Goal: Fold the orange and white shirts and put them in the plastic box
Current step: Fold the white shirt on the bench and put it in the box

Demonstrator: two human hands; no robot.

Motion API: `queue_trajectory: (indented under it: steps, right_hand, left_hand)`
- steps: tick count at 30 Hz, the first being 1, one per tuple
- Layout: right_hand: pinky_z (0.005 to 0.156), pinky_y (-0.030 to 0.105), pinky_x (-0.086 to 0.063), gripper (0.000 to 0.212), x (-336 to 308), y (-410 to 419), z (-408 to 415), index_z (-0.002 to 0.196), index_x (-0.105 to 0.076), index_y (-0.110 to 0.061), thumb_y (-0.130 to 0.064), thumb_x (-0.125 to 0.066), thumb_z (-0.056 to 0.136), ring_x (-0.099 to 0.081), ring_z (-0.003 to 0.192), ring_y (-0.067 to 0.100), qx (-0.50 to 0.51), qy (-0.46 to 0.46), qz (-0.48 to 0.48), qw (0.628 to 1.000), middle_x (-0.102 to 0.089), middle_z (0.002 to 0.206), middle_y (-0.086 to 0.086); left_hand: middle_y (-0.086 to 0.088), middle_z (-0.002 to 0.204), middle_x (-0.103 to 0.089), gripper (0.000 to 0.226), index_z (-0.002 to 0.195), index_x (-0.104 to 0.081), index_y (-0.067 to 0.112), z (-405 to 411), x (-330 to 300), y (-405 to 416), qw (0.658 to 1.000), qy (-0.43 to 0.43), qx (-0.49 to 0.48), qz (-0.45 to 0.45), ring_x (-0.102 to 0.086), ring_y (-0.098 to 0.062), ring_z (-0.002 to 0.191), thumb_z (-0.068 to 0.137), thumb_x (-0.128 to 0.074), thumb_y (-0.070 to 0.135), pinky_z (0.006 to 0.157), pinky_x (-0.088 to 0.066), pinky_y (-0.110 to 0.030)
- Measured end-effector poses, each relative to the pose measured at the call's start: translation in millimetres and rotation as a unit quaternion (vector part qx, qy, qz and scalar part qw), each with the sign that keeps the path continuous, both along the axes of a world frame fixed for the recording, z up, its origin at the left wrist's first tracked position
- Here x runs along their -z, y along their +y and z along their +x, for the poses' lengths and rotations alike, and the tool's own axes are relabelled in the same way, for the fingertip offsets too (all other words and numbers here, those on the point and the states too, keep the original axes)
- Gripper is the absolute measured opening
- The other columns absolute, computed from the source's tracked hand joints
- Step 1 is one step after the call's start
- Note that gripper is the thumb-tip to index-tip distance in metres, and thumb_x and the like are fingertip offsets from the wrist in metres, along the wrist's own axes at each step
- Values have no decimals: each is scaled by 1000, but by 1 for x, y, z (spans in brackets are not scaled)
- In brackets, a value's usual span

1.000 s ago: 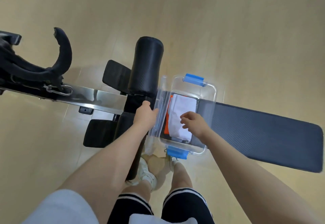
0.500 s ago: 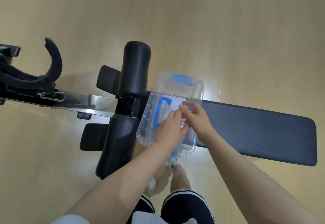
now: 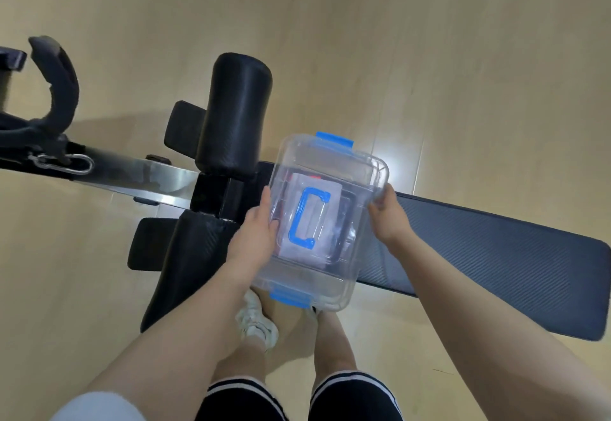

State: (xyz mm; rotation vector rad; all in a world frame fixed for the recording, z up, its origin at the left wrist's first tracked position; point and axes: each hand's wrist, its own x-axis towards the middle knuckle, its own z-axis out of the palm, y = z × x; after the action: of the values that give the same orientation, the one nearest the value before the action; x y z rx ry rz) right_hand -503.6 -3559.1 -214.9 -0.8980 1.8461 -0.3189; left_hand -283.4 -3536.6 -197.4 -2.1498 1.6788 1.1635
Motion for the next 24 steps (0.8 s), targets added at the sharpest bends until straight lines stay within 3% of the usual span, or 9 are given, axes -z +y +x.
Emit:
queue_trajectory:
  steps: [2,5,9,11,13,15,18,20,24]
  right_hand:
    - [69,29,-38,40,1,-8,2,137,-29,-13,-16,-37,97,-51,87,24,-27,7,4,1000,-53,106,7]
    - [64,29,-37,41,7,-19,6,137,-28,-8,-11,-31,96,-50,82,26,-43,35,39,998,-51,99,12]
    - [69,35,-37,40,11,-31,8,133,-27,-1,-6,-30,94,-49,87,30,-71,75,94,990,-49,100,18]
    - [71,36,-38,38,13,-37,6,131,-29,1,-11,-33,95,-51,91,32,-74,90,110,987,-53,110,23]
    - [73,38,-42,41,12,-43,7,131,-28,0,-16,-39,95,-52,92,32,-60,92,130,985,-52,123,25]
    - [86,43,-47,61,11,-51,8,142,-15,-5,-17,-48,92,-51,108,37,-81,111,122,983,-38,142,22]
    - [109,46,-33,86,6,-73,7,150,-7,-17,-23,-63,85,-27,138,35,-251,218,-25,943,-7,158,12]
    - [112,41,-27,76,8,-92,9,147,-20,-18,-26,-64,86,-24,141,33,-323,225,-101,914,-10,158,11]
    - [110,38,-32,73,19,-122,20,148,-23,-17,-24,-63,87,-35,136,29,-298,112,-33,947,-29,153,9]
  left_hand:
    - [-13,130,-46,72,148,6,28,-2,-2,-1,999,15,-31,1,-57,-27,99,96,-41,16,81,-46,-39]
    - [-17,122,-52,76,148,5,29,-2,0,-5,996,19,-79,22,-56,-29,99,94,-44,8,86,-47,-42]
    - [-16,130,-47,76,148,4,28,-3,5,-15,994,19,-96,41,-55,-29,105,93,-42,4,91,-48,-43]
    - [-14,150,-25,81,148,8,27,-7,7,-16,998,-20,-50,26,-45,-30,123,91,-43,2,100,-44,-44]
    - [-10,158,8,86,147,13,25,-14,8,-16,991,-90,95,-35,-11,-33,144,89,-46,2,116,-23,-44]
    - [-9,155,23,84,148,12,21,-20,11,-16,961,-113,244,-67,14,-32,144,88,-46,7,118,-2,-43]
    - [-8,154,27,98,148,11,16,-23,17,-18,950,-115,292,-6,23,-36,141,83,-58,43,116,6,-44]
    - [-8,154,26,112,148,12,14,-21,19,-19,943,-126,309,3,22,-37,141,75,-66,52,117,5,-43]
    - [-5,156,21,113,148,8,14,-25,18,-18,942,-146,301,-18,20,-36,142,73,-69,50,117,4,-42]
